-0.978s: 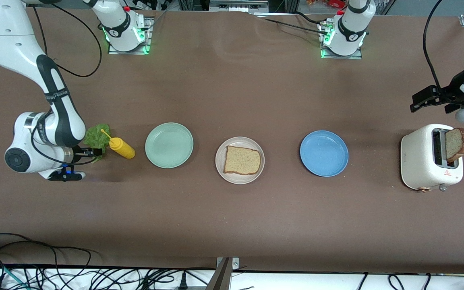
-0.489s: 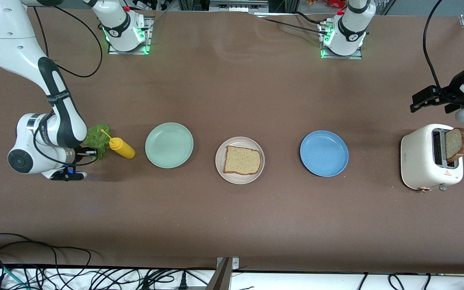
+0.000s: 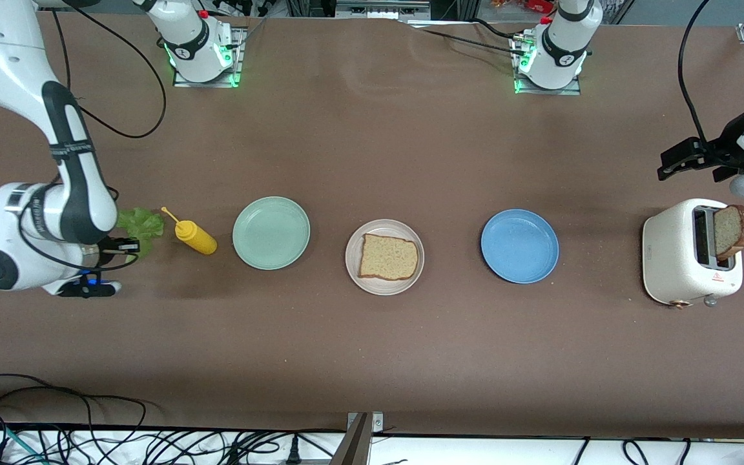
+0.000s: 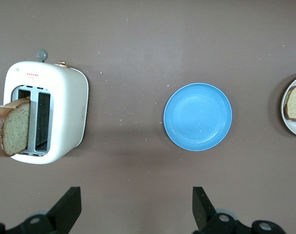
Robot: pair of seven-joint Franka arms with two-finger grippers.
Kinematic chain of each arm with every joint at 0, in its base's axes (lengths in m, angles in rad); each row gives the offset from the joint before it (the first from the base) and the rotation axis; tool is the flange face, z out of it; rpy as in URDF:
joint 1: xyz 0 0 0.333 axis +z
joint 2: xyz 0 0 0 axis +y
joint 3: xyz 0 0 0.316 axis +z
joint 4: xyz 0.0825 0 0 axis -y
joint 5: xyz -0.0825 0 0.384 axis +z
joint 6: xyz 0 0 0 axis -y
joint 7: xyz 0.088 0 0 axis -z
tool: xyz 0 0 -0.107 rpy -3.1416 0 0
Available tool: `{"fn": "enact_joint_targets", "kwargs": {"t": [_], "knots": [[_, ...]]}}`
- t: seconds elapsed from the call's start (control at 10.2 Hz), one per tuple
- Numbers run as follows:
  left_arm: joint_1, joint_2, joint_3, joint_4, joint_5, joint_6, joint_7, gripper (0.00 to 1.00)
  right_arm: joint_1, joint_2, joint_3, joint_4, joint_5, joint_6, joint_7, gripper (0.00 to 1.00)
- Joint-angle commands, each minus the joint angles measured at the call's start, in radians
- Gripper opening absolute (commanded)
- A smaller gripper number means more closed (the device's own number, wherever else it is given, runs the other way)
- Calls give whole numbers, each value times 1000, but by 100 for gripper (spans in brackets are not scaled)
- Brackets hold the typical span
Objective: Make sandwich on beige plate with both arms
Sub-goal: 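Grasp the lettuce with the right gripper and carry it toward the beige plate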
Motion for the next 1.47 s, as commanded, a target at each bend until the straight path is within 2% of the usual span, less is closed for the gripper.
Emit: {"fn": "enact_joint_targets", "kwargs": {"t": [0.0,0.29,0.49,0.88,1.37], "knots": [[4,4,-7,10,36,6,4,100,2,-40,20,120,3,-173,-14,0],[4,6,-7,10,35,7,4,100,10,-122,64,156,3,-273,1,0],[4,6,-7,10,35,11,4,100,33,-143,112,157,9,-316,12,0],[4,6,-7,10,36,12,4,100,66,-119,268,168,123,-266,473,0],[4,8,-7,10,36,12,4,100,285,-29,279,168,127,22,1141,0]]}}
